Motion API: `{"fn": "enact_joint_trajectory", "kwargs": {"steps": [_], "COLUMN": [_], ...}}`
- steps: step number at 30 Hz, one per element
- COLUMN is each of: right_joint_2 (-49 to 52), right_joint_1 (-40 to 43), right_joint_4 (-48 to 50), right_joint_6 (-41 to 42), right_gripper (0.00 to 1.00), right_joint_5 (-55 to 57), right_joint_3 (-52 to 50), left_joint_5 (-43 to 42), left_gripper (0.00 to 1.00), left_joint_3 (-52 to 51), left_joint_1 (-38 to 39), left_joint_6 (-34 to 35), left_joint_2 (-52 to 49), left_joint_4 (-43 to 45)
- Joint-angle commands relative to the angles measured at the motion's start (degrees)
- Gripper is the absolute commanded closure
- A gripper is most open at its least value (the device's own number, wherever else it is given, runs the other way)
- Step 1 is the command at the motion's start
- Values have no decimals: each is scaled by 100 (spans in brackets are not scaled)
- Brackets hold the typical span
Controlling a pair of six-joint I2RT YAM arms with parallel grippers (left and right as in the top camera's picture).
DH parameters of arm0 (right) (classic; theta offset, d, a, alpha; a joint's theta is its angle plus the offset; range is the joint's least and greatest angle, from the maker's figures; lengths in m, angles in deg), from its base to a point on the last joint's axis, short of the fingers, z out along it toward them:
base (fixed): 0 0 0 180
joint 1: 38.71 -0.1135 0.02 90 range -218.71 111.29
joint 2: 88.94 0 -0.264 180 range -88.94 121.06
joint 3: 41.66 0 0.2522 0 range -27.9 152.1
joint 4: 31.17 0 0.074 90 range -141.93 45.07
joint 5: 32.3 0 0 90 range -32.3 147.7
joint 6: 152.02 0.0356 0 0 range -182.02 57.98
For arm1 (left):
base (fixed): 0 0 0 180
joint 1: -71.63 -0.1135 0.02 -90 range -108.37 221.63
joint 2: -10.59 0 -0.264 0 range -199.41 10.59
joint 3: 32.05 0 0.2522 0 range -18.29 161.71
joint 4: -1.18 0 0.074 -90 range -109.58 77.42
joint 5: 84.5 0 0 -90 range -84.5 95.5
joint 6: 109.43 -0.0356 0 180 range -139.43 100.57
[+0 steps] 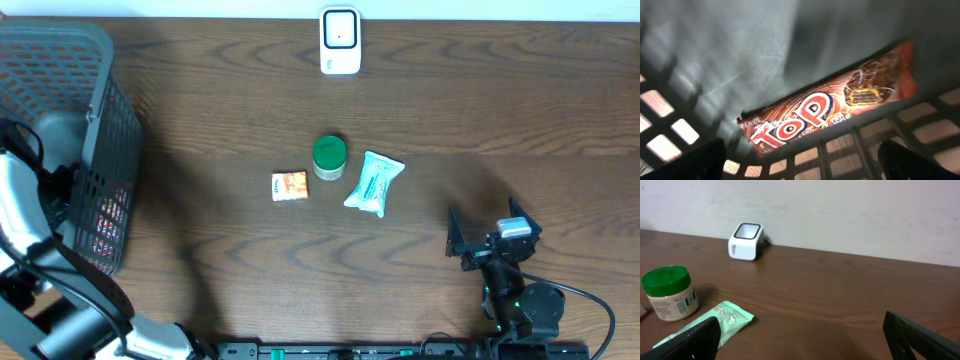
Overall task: Scan the item barcode
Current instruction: 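Move the left gripper back into the basket over the Top chocolate bar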
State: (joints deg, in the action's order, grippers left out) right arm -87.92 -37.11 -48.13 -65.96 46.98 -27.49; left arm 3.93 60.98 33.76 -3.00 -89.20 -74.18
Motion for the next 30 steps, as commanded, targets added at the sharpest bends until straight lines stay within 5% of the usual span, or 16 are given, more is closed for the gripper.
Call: {"fn": "enact_joint_trajectory", "kwargs": {"steps": [1, 23, 30], "right_joint_2": [-15, -15, -15], "right_joint_1": [-52, -52, -52], "right_joint_4": [-24, -24, -24], "right_joint_6": [68, 68, 68], "right_gripper": [1, 1, 1], "right_joint_5": [-9, -9, -9], "right_joint_3": [-9, -9, -9], "left_joint_5": [-83, 214, 560], "left_gripper": [2, 2, 2], "left_joint_3": [20, -9, -7], "left_joint_1": [26, 26, -96], "left_joint_6": [-138, -925, 199], "left_joint_2": [-389, -1532, -1532], "left_joint_4": [-94, -140, -136]}}
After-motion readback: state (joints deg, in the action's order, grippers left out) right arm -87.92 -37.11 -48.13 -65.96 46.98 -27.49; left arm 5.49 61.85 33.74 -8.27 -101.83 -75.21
